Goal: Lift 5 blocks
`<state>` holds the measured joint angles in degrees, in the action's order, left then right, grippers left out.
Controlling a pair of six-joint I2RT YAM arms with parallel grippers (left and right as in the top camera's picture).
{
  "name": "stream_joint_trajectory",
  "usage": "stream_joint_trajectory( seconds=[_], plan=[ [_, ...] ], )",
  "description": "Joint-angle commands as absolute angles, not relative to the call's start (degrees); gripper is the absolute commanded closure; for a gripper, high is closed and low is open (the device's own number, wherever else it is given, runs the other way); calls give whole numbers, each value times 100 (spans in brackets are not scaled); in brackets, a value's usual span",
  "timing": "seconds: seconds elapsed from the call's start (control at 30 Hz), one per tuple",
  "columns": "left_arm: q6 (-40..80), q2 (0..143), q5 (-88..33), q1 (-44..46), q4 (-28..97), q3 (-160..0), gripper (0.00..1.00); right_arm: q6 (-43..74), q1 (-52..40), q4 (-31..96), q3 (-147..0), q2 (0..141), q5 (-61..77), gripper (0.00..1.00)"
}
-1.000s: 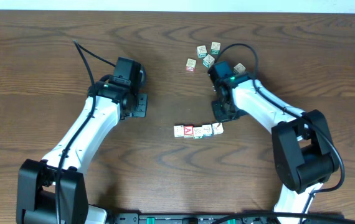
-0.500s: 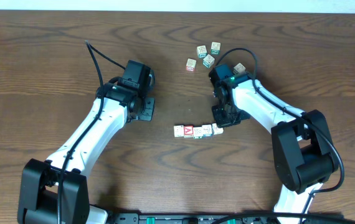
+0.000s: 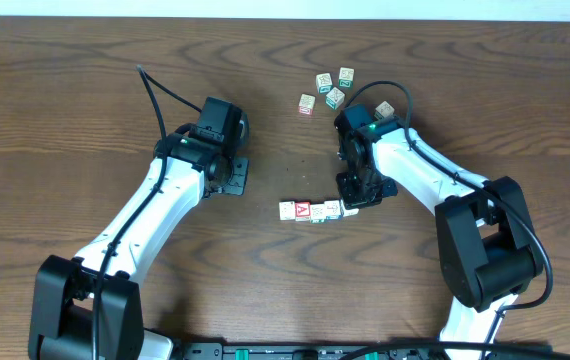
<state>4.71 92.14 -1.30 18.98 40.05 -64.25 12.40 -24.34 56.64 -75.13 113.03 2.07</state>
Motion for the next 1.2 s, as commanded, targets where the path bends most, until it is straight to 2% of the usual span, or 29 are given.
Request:
stream_joint_trajectory(
  seconds=[0.0,0.47,0.73,0.9,1.17],
  plan=[
    [502,9172,-78,1896,4023,-6396,93,1243,-2475,5682,-7607,11349,438,99],
    [502,9172,-78,1896,4025,-6396,93,1586,-2473,5725,-7605,11349,526,99],
    [478,9172,-78,1896,4023,-6396,93,1909,-2355,5745,-7605,11349,-644,99],
    [250,9172,-80,1890,3981,-6396,92,1660,-2226,5964,-7605,11347,-534,99],
    [266,8991,-447,1122,3684,-6403,93,1546,-2377,6396,-7605,11216,-279,99]
  ],
)
